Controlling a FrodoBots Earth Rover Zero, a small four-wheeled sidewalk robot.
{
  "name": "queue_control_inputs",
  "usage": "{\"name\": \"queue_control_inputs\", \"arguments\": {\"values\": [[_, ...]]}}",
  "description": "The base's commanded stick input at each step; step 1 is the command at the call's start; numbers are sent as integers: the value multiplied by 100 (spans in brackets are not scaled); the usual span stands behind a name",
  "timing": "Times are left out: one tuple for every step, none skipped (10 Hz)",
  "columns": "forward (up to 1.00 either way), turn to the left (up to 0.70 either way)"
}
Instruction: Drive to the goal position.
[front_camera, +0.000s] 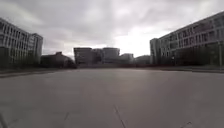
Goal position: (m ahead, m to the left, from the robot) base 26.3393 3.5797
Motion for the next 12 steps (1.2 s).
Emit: {"name": "queue_control_inputs", "arguments": {"values": [[100, 0], [100, 0], [100, 13], [100, 1], [100, 0], [100, 0], [100, 17], [100, 7], [100, 9], [100, 10], [100, 10], [100, 8]]}}
